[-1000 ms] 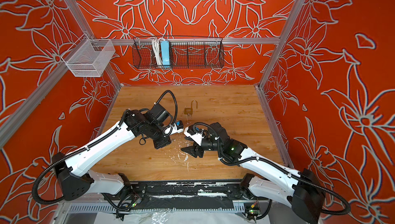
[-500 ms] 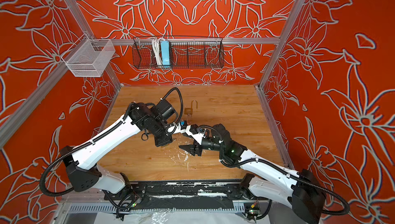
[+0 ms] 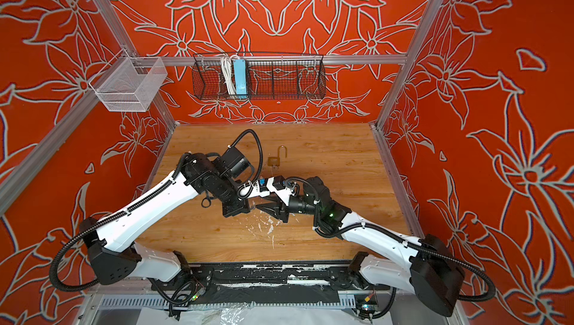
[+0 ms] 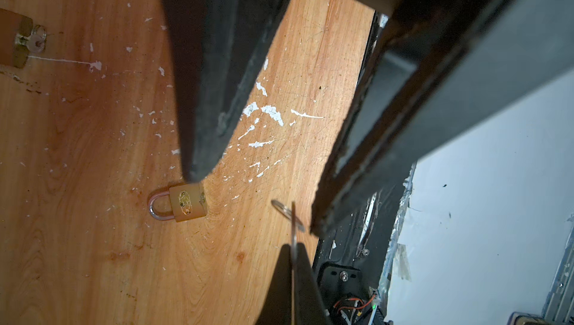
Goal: Unlock with the key
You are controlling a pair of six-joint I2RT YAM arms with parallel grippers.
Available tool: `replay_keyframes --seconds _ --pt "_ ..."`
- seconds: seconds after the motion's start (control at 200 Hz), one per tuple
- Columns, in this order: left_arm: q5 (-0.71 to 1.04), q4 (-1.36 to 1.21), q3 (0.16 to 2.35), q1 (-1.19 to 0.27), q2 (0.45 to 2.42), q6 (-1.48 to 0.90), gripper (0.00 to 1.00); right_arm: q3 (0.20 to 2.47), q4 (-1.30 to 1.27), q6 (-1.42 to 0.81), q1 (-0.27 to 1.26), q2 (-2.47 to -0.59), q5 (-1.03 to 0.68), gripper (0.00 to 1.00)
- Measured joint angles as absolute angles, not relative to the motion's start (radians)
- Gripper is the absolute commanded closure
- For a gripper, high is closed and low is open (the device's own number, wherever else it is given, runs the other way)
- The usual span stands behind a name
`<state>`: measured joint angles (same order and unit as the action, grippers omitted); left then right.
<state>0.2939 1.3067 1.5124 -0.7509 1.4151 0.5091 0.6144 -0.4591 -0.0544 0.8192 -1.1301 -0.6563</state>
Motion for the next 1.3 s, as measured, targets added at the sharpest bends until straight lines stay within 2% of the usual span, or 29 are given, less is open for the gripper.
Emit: replay_keyframes --seconds 0.175,0.345,0.756,0.911,1.161,1.301 --pt "0.297 1.303 1.505 -0.752 1.401 0.513 1.00 0.629 -0.474 -0.079 0.819 -1.147 -0.706 0.60" --pt "0.293 1.304 1.496 -0.752 1.399 0.513 1.00 0.632 -0.485 -0.104 0.819 -1.163 -0.736 0.67" --pt "0.296 1.288 1.481 -0.746 1.390 0.513 1.00 0.643 -0.534 -0.141 0.820 -1.195 -0.775 0.65" --pt "0.320 1.257 1.466 -0.743 1.380 0.517 1.00 0.639 -0.533 -0.142 0.821 -1.178 -0.752 0.57" --pt "0.413 1.181 1.396 -0.710 1.345 0.526 1.00 0.577 -0.540 -0.139 0.822 -1.048 -0.625 0.46" --pt "0.479 1.164 1.359 -0.655 1.330 0.526 1.00 0.533 -0.555 -0.128 0.822 -0.958 -0.568 0.46"
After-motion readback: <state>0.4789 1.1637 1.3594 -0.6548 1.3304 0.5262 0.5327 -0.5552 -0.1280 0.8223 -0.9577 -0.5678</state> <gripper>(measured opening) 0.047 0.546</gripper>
